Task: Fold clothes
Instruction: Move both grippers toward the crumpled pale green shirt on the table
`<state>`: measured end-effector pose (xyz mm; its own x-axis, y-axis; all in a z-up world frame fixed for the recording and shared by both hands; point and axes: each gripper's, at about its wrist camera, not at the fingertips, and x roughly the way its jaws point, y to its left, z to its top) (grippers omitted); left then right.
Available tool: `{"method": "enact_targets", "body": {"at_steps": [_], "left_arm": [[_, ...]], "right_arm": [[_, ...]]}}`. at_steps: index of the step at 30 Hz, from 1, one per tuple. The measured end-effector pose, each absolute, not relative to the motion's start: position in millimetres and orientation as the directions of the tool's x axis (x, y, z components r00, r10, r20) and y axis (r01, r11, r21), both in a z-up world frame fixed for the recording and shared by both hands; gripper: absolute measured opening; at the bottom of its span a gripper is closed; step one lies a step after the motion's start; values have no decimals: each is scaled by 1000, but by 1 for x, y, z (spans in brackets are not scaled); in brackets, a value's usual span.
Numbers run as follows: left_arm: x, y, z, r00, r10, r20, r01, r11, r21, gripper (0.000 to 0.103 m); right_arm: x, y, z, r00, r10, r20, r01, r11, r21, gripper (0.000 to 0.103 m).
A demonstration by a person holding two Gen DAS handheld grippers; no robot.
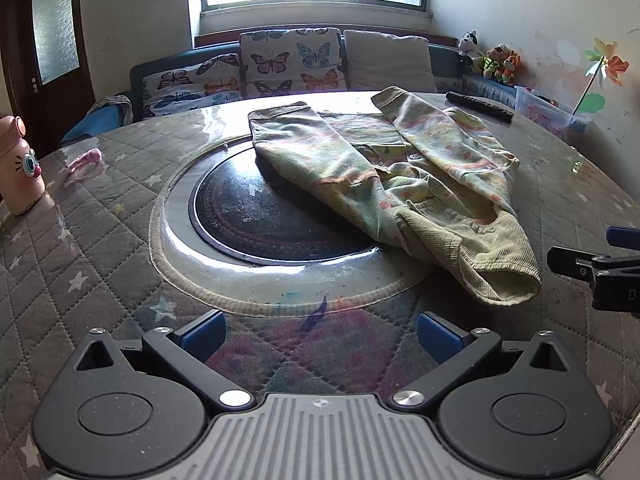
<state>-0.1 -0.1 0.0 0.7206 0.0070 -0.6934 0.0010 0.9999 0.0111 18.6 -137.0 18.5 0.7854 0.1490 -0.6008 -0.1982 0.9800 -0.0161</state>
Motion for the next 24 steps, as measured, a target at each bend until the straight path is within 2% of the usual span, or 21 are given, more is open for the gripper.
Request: {"method": "enact_targets", "body": {"at_steps": [24], "left_arm": [[1, -10, 6, 724, -2, -690, 29, 999, 28, 103]], "right_arm": [[16, -134, 22, 788, 158, -595, -201, 980, -6, 103]]}}
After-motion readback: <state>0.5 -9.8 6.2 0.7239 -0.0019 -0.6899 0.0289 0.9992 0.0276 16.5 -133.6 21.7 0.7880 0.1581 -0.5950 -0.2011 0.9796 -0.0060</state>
